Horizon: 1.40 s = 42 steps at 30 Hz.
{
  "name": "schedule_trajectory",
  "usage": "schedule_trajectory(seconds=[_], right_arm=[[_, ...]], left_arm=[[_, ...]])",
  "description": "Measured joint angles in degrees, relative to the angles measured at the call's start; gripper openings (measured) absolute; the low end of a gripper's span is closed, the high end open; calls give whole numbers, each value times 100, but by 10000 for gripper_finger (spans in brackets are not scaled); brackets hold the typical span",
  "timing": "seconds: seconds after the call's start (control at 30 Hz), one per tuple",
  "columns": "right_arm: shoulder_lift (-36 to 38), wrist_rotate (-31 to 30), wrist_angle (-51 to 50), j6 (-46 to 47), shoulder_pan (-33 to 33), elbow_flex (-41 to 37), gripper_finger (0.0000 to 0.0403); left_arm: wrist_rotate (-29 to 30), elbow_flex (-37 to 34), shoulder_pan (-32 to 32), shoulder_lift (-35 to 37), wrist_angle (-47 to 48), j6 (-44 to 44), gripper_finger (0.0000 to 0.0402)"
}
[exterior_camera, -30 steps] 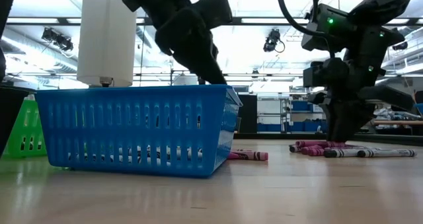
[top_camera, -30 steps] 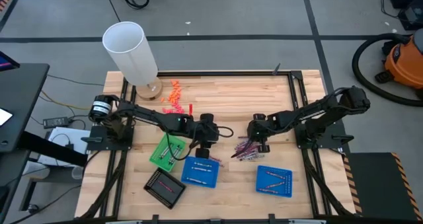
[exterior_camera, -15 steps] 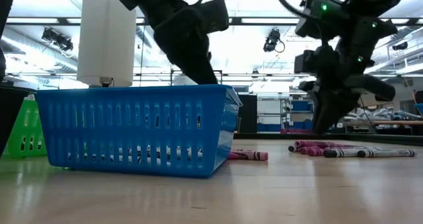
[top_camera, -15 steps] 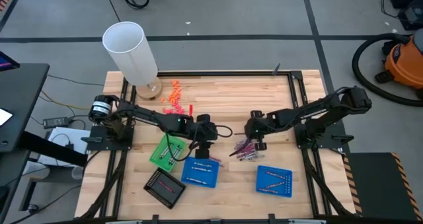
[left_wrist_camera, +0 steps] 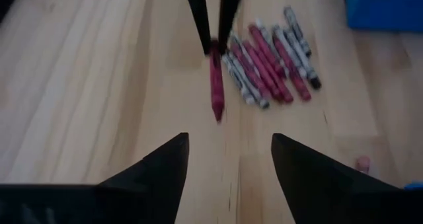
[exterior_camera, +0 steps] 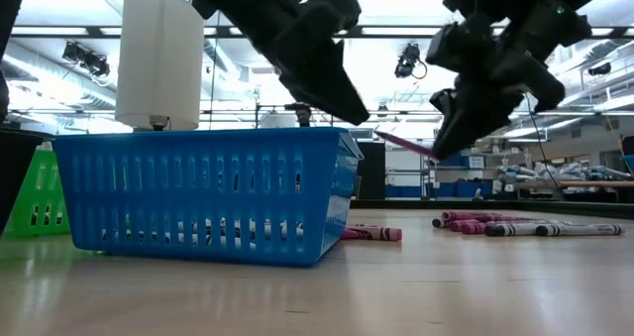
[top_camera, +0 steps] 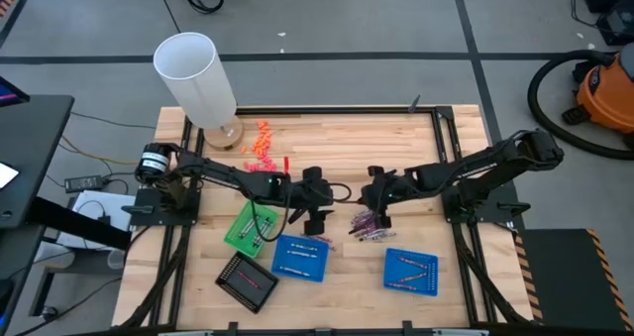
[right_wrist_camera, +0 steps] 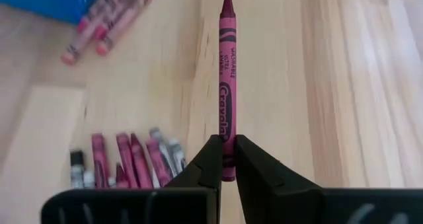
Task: Sort crayons
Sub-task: Put the red crayon into the black basket
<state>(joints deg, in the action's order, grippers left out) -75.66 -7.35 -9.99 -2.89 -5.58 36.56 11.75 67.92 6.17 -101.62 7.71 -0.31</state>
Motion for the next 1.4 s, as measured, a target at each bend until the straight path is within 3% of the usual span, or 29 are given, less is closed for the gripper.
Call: schedule_trajectory(seconds=[0.33,1.4], right_arm=[[-6,129,668,121,-88,2,36],[-6,402,956,618,-106,4,44]], left_arm=[[10,0,0,0,-235,96,225],[-7,0,4,0,-409,-59,97]])
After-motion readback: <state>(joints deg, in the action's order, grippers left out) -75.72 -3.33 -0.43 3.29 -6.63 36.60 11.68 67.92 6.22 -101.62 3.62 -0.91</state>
